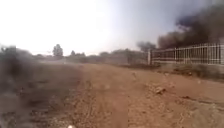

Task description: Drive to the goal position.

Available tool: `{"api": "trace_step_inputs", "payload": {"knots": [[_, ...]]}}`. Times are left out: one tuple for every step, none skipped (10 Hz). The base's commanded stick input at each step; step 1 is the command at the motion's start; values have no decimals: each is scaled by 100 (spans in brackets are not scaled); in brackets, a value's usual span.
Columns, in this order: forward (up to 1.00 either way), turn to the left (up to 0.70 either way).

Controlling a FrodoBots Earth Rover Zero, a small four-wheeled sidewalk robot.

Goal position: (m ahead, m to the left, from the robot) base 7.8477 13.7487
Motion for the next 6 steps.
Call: {"api": "trace_step_inputs", "payload": {"knots": [[45, 0], [45, -10], [45, -20], [45, -27], [45, -27], [45, -25]]}}
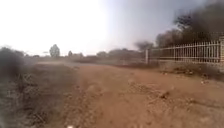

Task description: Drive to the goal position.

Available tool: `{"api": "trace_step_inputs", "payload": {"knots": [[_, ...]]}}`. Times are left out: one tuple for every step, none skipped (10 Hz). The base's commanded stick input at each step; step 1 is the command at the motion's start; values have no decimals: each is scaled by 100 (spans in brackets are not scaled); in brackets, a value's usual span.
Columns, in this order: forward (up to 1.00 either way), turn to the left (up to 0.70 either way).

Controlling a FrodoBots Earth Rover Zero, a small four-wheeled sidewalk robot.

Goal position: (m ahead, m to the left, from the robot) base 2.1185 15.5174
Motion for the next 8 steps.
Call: {"api": "trace_step_inputs", "payload": {"knots": [[45, -13], [45, -1], [45, 0], [45, 0], [70, 0], [70, 0], [70, 0], [70, 0]]}}
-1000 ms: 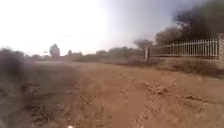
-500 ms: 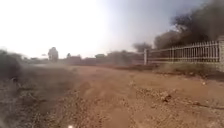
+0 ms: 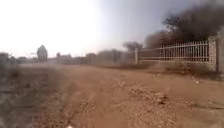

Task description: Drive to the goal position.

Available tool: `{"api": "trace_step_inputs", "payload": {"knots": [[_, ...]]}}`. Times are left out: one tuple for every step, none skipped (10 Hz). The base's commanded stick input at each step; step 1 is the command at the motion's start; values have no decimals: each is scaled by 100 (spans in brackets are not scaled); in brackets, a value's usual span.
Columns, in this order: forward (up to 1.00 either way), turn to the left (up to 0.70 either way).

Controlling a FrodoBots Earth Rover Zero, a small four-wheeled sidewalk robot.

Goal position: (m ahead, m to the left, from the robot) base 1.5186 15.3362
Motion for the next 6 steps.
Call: {"api": "trace_step_inputs", "payload": {"knots": [[70, 0], [70, 0], [70, 0], [70, 0], [70, 0], [70, 0]]}}
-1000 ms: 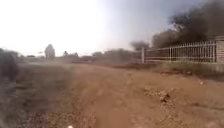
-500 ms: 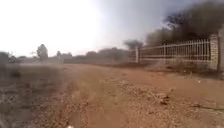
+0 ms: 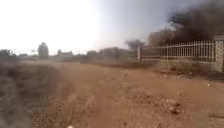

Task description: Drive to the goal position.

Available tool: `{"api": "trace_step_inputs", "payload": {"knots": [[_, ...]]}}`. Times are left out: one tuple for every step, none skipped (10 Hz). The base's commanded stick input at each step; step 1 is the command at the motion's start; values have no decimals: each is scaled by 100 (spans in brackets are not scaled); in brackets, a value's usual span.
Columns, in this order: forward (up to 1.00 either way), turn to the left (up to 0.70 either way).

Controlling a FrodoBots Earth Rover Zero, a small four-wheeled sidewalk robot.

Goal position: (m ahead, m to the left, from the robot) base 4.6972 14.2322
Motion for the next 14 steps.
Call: {"api": "trace_step_inputs", "payload": {"knots": [[70, 0], [70, 0], [70, 11], [70, 12], [70, 13], [70, 14], [70, 14], [70, 14], [70, 14], [70, 14], [70, 9], [70, 3], [70, 0], [70, 0]]}}
